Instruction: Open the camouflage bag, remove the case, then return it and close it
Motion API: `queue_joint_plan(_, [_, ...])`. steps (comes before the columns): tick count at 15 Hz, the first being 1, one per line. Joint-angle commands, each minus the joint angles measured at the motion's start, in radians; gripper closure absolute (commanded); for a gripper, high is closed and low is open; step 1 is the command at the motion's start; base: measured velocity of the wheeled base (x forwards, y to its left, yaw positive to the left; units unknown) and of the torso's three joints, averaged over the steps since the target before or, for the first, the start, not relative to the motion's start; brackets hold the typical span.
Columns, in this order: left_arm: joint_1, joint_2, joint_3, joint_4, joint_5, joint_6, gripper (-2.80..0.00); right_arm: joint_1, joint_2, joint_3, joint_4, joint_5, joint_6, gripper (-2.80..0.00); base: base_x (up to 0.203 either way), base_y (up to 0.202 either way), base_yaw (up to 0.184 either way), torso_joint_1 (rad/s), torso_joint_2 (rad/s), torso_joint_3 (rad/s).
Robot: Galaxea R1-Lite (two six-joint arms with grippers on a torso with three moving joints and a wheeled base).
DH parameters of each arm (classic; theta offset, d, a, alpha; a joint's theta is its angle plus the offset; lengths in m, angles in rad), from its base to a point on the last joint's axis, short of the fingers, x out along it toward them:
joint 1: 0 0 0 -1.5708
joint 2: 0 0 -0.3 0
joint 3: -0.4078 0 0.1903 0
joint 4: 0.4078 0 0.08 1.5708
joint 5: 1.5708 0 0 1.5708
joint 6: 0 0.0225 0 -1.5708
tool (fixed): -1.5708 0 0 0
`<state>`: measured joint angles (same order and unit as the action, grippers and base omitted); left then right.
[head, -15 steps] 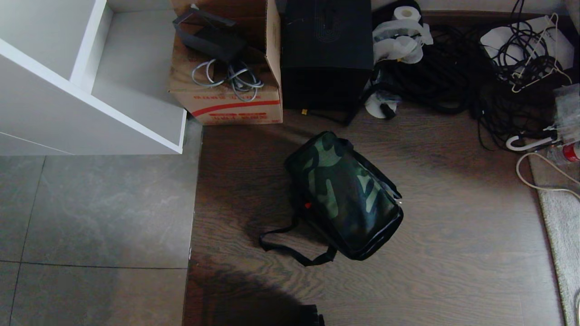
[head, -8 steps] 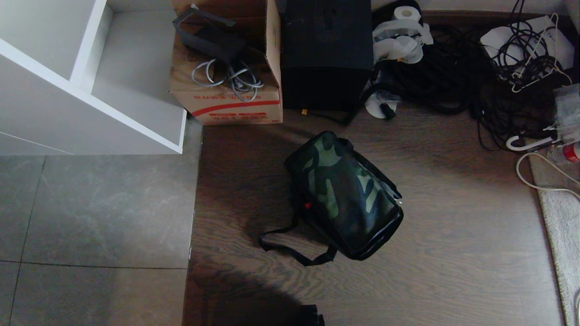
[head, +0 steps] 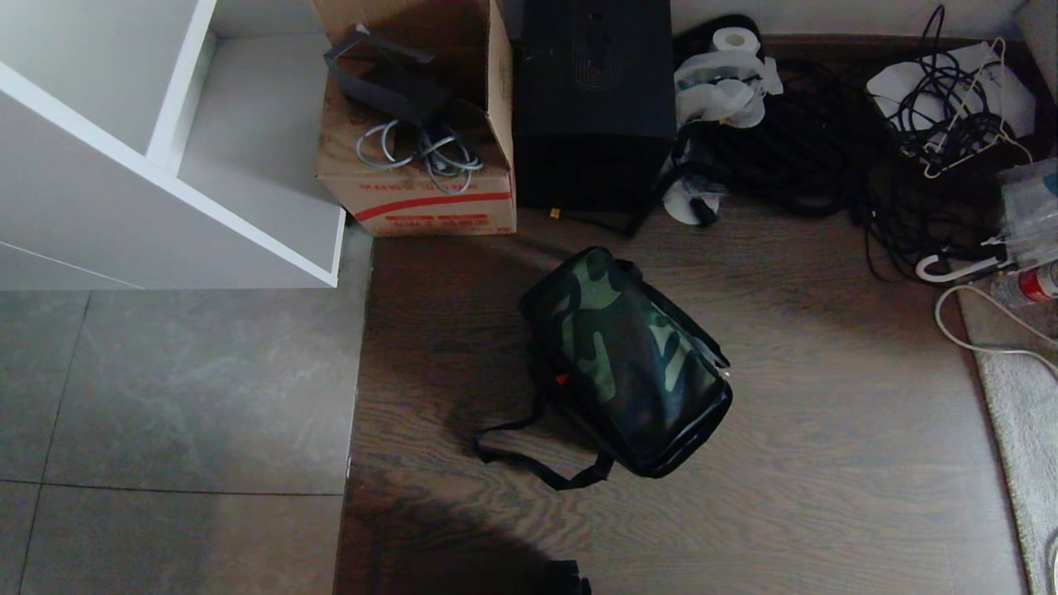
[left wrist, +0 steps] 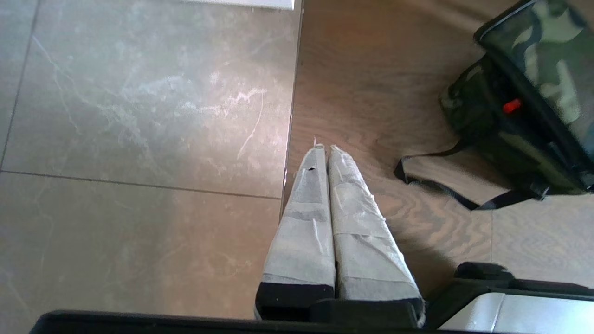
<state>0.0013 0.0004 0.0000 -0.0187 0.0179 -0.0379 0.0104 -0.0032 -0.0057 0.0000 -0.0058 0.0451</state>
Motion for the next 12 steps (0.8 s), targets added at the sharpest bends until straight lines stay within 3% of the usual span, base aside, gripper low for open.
queue_joint_plan(1, [0.0, 0.0, 0.009, -0.001, 0.001, -0.002, 0.0, 0.0, 0.003, 0.0, 0.0, 0.0, 0.001, 0.0, 0.0, 0.0, 0.0, 0.002, 0.0, 0.188])
queue_joint_plan(12, [0.0, 0.0, 0.01, -0.003, 0.001, -0.004, 0.0, 0.0, 0.003, 0.0, 0.0, 0.0, -0.001, 0.0, 0.0, 0.0, 0.0, 0.002, 0.0, 0.2])
